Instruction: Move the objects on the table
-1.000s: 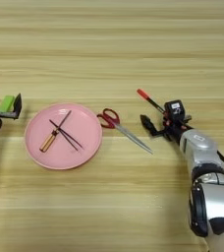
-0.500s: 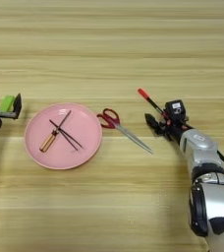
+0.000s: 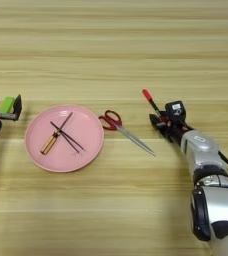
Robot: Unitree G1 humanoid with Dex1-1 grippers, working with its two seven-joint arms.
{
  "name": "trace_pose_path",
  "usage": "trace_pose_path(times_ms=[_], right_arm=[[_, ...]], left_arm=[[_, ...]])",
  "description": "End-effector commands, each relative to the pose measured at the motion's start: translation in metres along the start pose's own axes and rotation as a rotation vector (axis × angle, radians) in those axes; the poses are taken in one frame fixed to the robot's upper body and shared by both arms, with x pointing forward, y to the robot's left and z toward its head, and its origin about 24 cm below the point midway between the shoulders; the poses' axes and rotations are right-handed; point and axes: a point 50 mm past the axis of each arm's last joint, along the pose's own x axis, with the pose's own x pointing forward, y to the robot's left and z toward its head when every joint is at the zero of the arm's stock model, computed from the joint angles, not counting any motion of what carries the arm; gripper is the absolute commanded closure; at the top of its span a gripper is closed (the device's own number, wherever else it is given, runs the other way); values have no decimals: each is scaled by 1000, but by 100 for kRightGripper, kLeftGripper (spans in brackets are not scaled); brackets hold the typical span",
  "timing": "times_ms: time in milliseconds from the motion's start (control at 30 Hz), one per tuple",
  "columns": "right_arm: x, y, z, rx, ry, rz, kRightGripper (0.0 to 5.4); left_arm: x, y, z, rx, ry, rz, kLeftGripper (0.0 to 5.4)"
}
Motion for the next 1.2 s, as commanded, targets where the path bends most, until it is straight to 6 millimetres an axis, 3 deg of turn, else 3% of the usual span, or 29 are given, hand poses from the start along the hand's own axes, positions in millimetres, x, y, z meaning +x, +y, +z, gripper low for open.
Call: trace_pose_path(times_ms=[33,367,867,1200], right_arm=[[-5,4,-21,12,91,4,396],[-4,5,-18,0,86,8,492],[-9,1,-9,-40,27,21,496],[-26,6,-3,-68,-18,49,496]], left_arm=[[1,-2,3,-6,-10,1,0],[1,-4,3,-10,-12,3,0],[1,-7,4,-13,-12,2,0],[1,-9,4,-16,-12,4,0]])
